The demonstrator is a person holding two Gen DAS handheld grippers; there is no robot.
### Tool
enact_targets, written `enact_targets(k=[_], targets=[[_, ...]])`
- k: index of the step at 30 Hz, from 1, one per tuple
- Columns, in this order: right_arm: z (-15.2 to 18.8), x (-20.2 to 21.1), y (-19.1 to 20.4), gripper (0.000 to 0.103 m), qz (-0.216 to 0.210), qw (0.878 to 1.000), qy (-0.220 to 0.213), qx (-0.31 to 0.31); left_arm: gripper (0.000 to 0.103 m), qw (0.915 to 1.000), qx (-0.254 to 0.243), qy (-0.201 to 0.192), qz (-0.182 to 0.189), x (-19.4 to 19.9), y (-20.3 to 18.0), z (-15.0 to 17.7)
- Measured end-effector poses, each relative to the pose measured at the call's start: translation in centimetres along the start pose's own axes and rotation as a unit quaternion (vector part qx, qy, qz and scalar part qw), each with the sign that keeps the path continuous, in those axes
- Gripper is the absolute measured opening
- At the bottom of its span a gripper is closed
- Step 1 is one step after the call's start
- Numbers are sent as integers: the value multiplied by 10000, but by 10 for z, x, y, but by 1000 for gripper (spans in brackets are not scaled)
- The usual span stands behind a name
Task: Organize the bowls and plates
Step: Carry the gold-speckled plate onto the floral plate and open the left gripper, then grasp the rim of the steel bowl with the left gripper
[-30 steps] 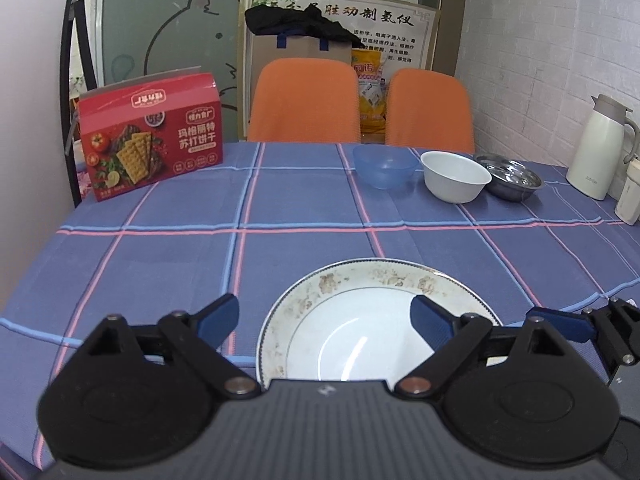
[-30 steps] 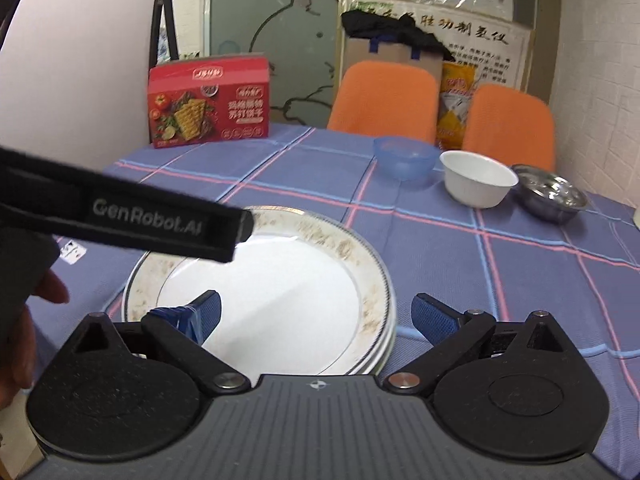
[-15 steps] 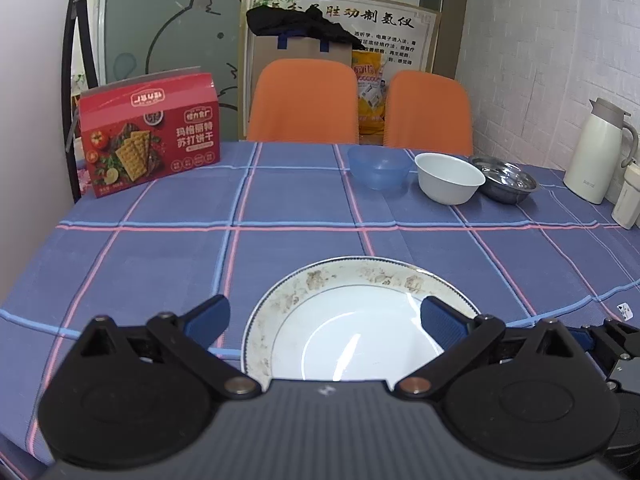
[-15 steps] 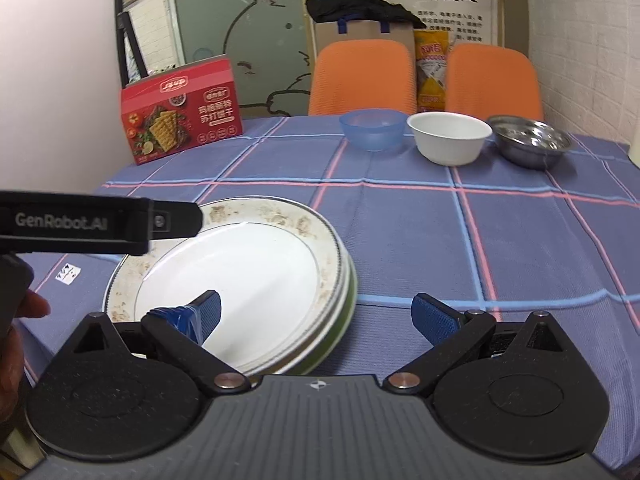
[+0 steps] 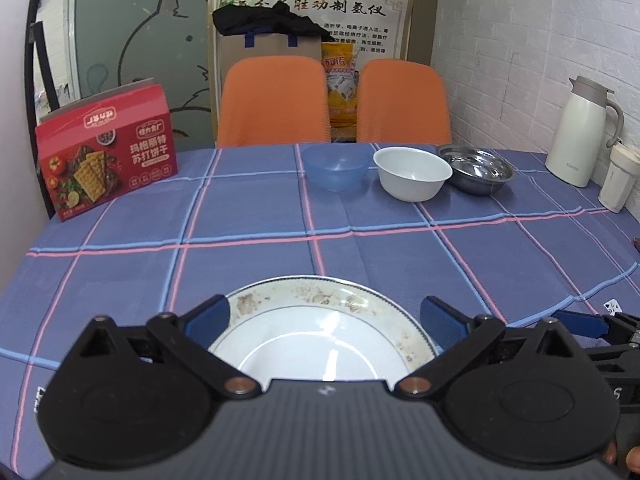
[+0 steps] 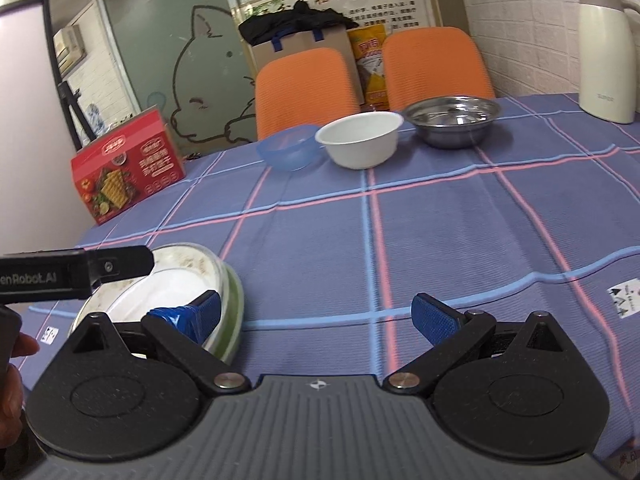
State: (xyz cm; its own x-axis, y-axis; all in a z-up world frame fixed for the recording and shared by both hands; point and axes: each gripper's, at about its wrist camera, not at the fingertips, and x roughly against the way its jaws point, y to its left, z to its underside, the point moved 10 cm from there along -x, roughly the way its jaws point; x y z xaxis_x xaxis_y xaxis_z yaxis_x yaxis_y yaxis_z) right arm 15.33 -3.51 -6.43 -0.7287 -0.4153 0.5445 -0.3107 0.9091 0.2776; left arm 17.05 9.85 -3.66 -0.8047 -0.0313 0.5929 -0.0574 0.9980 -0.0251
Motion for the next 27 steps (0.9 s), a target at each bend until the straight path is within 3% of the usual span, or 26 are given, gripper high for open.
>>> enact_targets(k=[12,19,22,27], targets=[[-30,-8,-97,89,454,9975,-128,-518,100,9962,-743,266,380,-46,-84,-23],[-78,-26,-138,90,679,9965,-365,-325,100,9916,-1051,609,454,-83,-112,-32],[-97,-40,-155,90,821,9957,-368,-226,100,9918,-1056,512,497,-99,-119,-60],[-116,-59,-180,89,923,9954,-192,-178,100,9924,-1158,48,419,-143,-134,-136]])
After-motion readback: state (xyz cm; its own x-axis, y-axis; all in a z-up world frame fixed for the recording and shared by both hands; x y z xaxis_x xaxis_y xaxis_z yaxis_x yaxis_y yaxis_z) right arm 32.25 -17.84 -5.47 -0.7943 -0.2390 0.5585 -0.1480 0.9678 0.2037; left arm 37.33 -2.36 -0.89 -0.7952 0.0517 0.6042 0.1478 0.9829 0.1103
